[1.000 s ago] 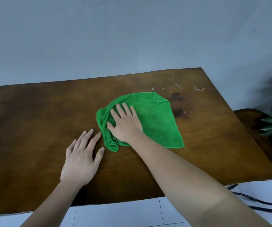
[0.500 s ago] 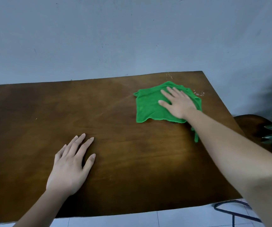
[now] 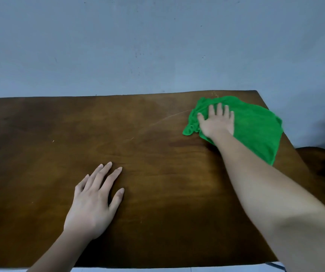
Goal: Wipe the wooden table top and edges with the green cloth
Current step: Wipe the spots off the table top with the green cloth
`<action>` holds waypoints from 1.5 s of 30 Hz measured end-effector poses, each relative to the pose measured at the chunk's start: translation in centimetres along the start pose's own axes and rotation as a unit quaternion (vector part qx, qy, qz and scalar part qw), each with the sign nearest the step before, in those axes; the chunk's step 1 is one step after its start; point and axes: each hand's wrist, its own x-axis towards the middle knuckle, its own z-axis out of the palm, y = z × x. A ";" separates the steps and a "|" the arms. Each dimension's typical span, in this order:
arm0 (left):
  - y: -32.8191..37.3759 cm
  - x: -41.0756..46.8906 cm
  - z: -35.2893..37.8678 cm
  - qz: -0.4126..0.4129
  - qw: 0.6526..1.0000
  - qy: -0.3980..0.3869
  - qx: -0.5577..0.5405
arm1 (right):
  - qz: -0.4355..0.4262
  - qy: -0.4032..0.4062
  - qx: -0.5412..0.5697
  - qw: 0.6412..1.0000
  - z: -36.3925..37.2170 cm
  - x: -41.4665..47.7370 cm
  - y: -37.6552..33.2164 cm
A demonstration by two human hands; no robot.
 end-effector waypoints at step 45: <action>0.9 16.1 -0.9 0.026 0.999 -0.017 -0.024 | -0.041 0.001 0.021 0.999 -2.8 10.6 9.0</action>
